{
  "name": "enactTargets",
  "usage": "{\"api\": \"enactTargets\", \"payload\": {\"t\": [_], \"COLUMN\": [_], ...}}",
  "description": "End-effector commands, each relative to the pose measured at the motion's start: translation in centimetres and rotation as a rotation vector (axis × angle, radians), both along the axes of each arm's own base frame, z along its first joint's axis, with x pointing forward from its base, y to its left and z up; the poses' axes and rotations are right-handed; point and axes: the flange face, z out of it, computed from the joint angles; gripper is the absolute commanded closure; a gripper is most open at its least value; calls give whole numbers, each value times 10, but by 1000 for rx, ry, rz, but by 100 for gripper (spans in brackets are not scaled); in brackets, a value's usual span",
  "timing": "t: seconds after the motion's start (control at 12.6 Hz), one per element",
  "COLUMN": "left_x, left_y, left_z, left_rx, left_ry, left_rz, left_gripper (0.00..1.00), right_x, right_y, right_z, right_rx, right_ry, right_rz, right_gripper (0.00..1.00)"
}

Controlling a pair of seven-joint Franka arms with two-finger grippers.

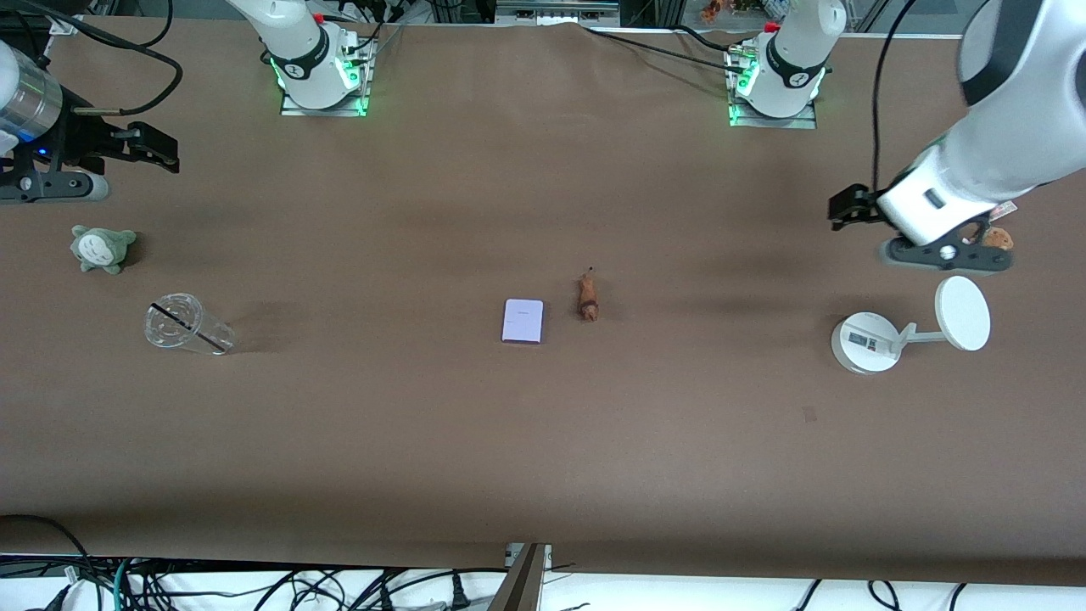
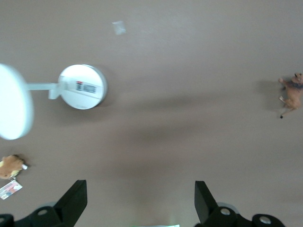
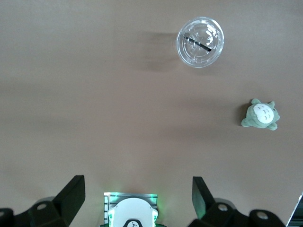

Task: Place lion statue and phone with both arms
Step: 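Move the left gripper over the brown lion statue beside the phone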

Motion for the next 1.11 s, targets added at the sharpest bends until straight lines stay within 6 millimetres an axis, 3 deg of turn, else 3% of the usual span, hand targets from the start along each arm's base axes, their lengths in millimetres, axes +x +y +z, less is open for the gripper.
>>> {"api": "enactTargets", "payload": {"t": [0.0,0.32,0.47,0.63,1.03], "left_x": [13,21,15,11,-16], "left_y": [-41,-133,-194,-240,-310], "left_z": [-35,-89,-126,-172,-271], "left_rx": [-45,-76,-104,-132,-147], "left_ry": [15,-31,-66,-99,-126], "left_rz": [0,15,19,2,74], "left_gripper": [0,0,0,0,0], "right_x": [1,2,2,3,3], "right_y": [3,6,6,3,1], "right_z": [-8,-6,-5,-6,-7], "right_rx": [14,12,12,13,11], "right_ry": [19,14,11,13,19], "right_rz": [-3,0,-1,-3,-6], "right_gripper": [0,0,0,0,0]}}
